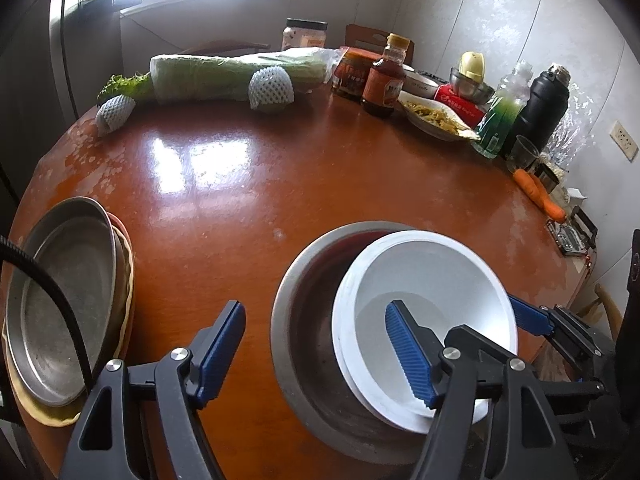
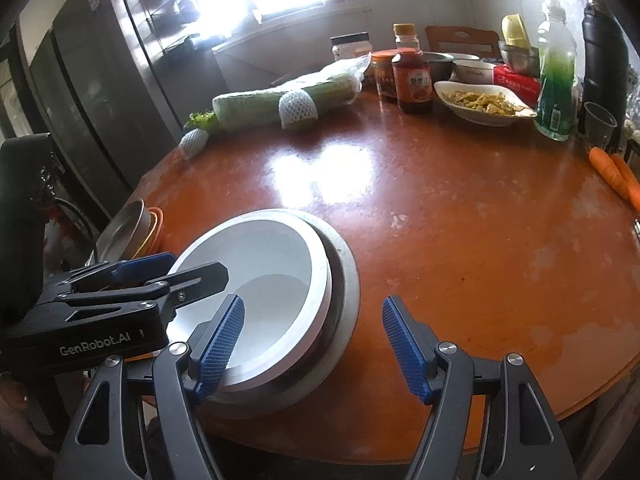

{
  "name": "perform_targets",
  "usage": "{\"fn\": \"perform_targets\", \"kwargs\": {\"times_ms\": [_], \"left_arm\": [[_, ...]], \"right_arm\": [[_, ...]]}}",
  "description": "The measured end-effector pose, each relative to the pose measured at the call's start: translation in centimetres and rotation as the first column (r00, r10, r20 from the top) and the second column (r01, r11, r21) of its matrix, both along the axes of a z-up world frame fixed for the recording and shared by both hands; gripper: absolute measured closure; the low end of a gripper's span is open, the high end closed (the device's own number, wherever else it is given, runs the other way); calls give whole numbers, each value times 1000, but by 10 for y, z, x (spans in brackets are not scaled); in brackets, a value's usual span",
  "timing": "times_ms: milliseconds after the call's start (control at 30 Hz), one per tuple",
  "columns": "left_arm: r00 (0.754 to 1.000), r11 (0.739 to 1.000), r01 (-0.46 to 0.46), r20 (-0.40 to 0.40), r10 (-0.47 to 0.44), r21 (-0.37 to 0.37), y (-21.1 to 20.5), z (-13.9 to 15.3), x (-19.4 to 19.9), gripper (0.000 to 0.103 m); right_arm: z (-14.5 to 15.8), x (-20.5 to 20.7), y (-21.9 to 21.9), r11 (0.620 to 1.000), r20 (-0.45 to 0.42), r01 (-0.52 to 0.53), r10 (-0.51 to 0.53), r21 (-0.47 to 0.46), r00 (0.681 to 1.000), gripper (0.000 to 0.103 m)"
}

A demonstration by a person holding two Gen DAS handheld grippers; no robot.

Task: Organize plates and bowls
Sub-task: 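Move both tools to the steel bowl rim and grasp it, then lift the steel bowl with the cups and carry it toward the plate stack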

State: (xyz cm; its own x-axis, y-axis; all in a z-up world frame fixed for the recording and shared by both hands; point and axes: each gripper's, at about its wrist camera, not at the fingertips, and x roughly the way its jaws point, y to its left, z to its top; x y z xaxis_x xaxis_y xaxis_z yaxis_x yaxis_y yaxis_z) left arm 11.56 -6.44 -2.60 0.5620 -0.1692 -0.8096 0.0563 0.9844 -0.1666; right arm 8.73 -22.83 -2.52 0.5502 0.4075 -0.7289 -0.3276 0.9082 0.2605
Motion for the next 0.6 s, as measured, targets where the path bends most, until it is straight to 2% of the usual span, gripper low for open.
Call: {"fn": "perform_targets", "kwargs": {"times_ms": [600], "left_arm": [[999, 1000, 10, -53, -11, -20, -1, -18, 11, 32]], "right_arm": [[-8, 4, 1, 1000, -8, -6, 6, 24, 1000, 31]]}}
